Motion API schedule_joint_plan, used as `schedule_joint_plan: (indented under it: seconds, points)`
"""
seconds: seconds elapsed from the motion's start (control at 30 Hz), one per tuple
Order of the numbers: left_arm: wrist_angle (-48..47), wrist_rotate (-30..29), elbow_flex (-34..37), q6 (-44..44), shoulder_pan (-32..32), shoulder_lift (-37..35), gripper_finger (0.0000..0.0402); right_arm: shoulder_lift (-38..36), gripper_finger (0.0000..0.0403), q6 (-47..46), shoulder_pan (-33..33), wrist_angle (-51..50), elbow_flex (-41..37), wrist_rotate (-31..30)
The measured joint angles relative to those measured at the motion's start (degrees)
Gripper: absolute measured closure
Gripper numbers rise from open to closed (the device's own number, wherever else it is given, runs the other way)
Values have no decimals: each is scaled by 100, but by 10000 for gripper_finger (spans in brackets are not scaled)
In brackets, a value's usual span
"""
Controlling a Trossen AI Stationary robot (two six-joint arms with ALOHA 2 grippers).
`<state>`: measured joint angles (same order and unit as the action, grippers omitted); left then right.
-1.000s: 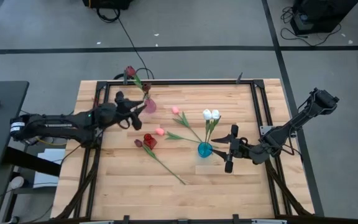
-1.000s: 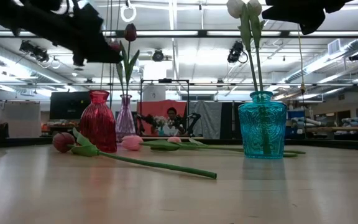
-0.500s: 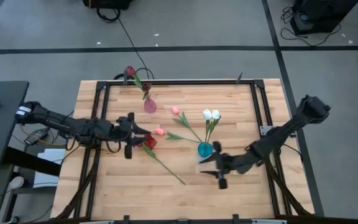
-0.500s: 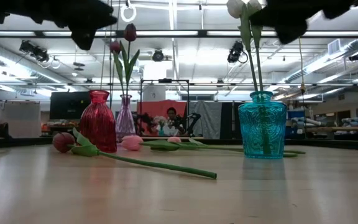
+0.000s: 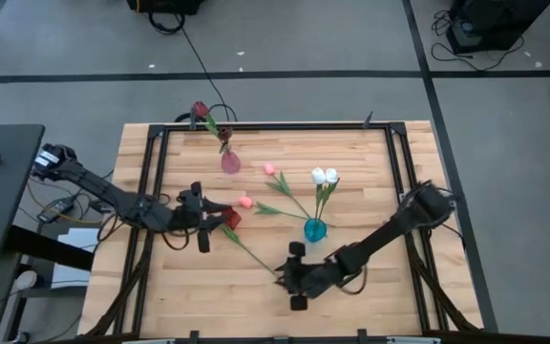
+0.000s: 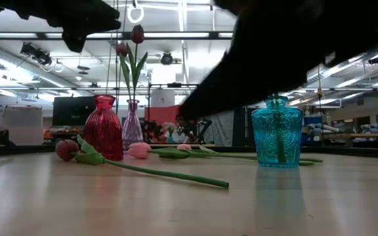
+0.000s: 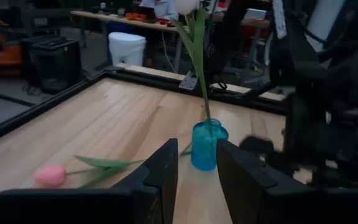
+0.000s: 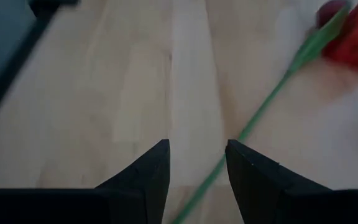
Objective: Sort flowers into vase by color
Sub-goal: Put the red tulip into the pink vase
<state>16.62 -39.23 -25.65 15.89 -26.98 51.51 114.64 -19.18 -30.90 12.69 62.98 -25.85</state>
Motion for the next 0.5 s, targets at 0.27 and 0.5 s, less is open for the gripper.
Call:
schedule_joint_plan:
  seconds: [0.27, 0.5]
  points:
    - [51, -377, 0, 544, -432, 181, 286, 755, 236, -524, -206, -640, 638, -1044]
    - [124, -340, 0, 729, -499, 181, 286, 852, 251, -1375, -224, -851, 564, -955]
